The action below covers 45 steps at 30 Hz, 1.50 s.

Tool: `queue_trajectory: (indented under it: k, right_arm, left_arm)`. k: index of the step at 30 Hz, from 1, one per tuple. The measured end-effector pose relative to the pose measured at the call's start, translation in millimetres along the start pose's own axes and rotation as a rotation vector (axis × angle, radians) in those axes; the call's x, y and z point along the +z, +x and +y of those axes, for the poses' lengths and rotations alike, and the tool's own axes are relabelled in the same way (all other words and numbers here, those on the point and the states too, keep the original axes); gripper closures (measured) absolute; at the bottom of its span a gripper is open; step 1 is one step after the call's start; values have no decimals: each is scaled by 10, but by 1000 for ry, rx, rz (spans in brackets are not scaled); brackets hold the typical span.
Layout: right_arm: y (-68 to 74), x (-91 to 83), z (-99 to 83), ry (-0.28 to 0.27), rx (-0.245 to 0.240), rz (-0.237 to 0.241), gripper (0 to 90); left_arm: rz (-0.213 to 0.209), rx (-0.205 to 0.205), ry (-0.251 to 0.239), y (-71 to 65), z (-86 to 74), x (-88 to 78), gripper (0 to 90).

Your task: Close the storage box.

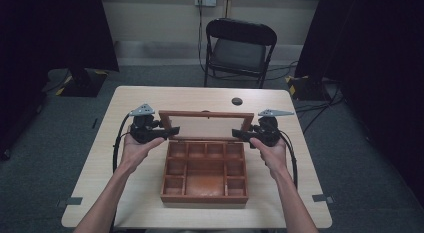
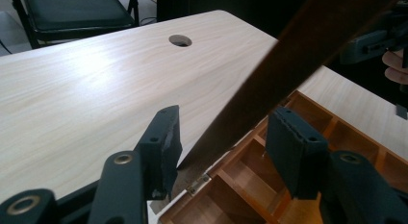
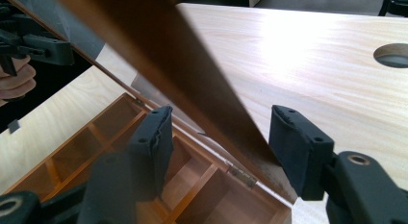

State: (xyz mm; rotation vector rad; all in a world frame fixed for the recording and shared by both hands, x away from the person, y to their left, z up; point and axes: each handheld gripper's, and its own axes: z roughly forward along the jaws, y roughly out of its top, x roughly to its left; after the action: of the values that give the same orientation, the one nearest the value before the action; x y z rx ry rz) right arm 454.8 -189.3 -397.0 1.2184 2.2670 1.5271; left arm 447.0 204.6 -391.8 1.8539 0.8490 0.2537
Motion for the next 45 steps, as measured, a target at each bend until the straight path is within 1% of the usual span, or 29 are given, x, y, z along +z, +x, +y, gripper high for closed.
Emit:
queue_trajectory:
  k: [2, 5, 7, 12, 13, 14, 15, 18, 19, 20, 21, 24, 25, 33, 34, 36, 37, 39, 40, 42, 45]
  right_arm:
    - [14, -16, -8, 1, -4, -4, 414]
    - [38, -35, -31, 1, -15, -8, 409]
    - [48, -47, -43, -3, -8, -9, 407]
    - [80, -74, -66, -10, -13, -26, 400]
    - [100, -84, -84, -14, -22, -33, 399]
    - [100, -84, -84, -14, -22, -33, 399]
    - [126, -94, -97, -12, -32, -42, 397]
    - [156, -111, -113, -1, -41, -47, 393]
    - [166, -117, -118, 6, -37, -47, 373]
    - [166, -117, -118, 6, -37, -47, 373]
    - [166, -124, -137, 3, -1, -28, 335]
    - [178, -127, -153, 3, -5, -30, 326]
    - [181, -129, -169, 4, 7, -31, 308]
    - [235, -150, -207, 11, -18, -54, 301]
    - [242, -152, -208, 15, -24, -60, 300]
    - [259, -158, -208, 26, -36, -69, 276]
    - [262, -160, -209, 35, -34, -74, 266]
    - [253, -164, -224, 40, -19, -64, 255]
    - [248, -168, -235, 39, -20, -68, 249]
    - [248, -178, -257, 37, -12, -62, 250]
    - [258, -185, -283, 47, -10, -58, 249]
  left_arm:
    - [2, 7, 1, -12, -12, -11, 463]
    - [0, -3, -9, -35, -39, -35, 456]
    - [6, -7, -12, -46, -47, -48, 453]
    - [-2, -15, -17, -45, -70, -82, 424]
    - [-4, -19, -22, -57, -93, -89, 423]
    - [-4, -19, -22, -57, -93, -89, 420]
    - [-3, -18, -16, -66, -114, -101, 419]
    - [-2, -31, -7, -71, -142, -102, 415]
    - [-6, -37, -6, -71, -151, -104, 400]
    - [-6, -37, -6, -71, -151, -104, 392]
    - [-16, -37, -1, -69, -170, -105, 393]
    - [-14, -33, 0, -83, -182, -111, 392]
    - [-9, -28, -2, -100, -189, -116, 390]
    - [-2, -30, -3, -134, -234, -151, 366]
    - [3, -38, -7, -152, -251, -160, 361]
    - [11, -37, -6, -177, -263, -168, 327]
    - [20, -26, -2, -189, -267, -173, 315]
    - [24, -32, -4, -206, -281, -177, 302]
    - [26, -30, -5, -211, -290, -179, 298]
    - [14, -29, -2, -213, -311, -178, 300]
    - [18, -26, 0, -225, -326, -179, 296]
